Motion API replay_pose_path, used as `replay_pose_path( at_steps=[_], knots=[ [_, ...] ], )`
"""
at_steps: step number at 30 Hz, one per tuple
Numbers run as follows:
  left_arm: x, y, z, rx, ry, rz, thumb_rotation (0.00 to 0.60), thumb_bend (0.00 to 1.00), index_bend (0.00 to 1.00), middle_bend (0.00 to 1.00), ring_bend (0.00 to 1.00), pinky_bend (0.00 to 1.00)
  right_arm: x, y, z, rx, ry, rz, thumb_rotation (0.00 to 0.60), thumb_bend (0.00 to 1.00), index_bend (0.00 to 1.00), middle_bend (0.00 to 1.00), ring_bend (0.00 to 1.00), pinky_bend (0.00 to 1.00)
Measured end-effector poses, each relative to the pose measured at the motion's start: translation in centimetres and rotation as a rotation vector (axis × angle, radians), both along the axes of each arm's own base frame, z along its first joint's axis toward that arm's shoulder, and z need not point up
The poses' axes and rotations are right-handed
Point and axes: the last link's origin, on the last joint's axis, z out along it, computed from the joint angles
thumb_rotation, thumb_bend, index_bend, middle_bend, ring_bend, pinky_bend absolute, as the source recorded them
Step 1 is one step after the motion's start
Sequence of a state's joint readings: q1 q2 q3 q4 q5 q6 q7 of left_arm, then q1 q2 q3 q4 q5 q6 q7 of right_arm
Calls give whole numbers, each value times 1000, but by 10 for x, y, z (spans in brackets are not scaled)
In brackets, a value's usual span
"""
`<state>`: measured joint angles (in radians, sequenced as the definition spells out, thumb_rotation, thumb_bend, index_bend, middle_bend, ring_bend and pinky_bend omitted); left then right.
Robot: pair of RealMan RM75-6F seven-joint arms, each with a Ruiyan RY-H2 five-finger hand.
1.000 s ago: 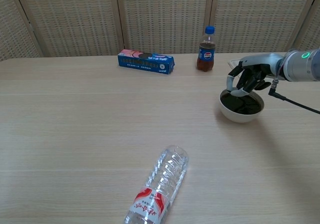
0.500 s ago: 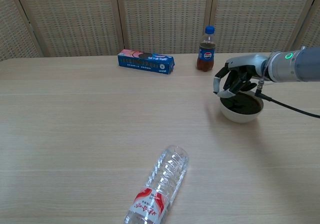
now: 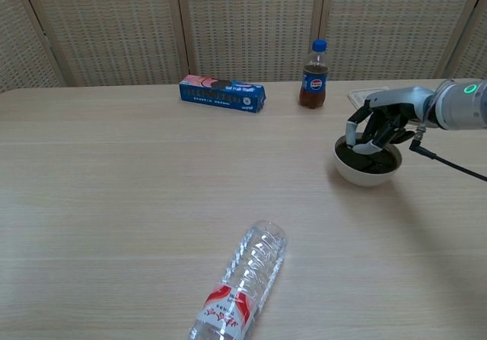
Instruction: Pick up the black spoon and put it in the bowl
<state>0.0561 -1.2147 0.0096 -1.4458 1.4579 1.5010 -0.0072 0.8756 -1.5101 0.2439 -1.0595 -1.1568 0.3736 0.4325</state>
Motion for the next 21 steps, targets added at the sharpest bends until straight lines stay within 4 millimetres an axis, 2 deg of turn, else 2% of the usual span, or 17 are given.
replay_pose_path(
  at_steps=[6,13,14,16,17,18,21],
  knots=[
    [1,-1,0,1,2,-1,600,365,0,0,0,0,-5,-8,7,-35,0,-19,600,908,759,958,999,1000],
    [0,-2,1,4,3,6,600,364,0,0,0,0,-5,-12,6,-47,7,-16,600,888,735,959,999,1000],
    [0,-2,1,5,1,7,600,364,0,0,0,0,-5,-12,5,-48,9,-12,600,859,705,960,999,1000],
    [0,-2,1,4,0,6,600,364,0,0,0,0,-6,-10,6,-49,12,-4,600,708,606,966,1000,1000],
    [0,-2,1,4,-1,5,600,364,0,0,0,0,-6,-9,6,-48,13,-3,600,669,587,966,1000,1000],
    [0,-2,1,3,-1,4,600,364,0,0,0,0,-7,-9,7,-48,12,-3,600,563,547,969,1000,1000],
    [0,-1,0,3,-3,1,600,364,0,0,0,0,-6,-8,8,-53,6,1,600,368,483,976,1000,1000]
  ],
)
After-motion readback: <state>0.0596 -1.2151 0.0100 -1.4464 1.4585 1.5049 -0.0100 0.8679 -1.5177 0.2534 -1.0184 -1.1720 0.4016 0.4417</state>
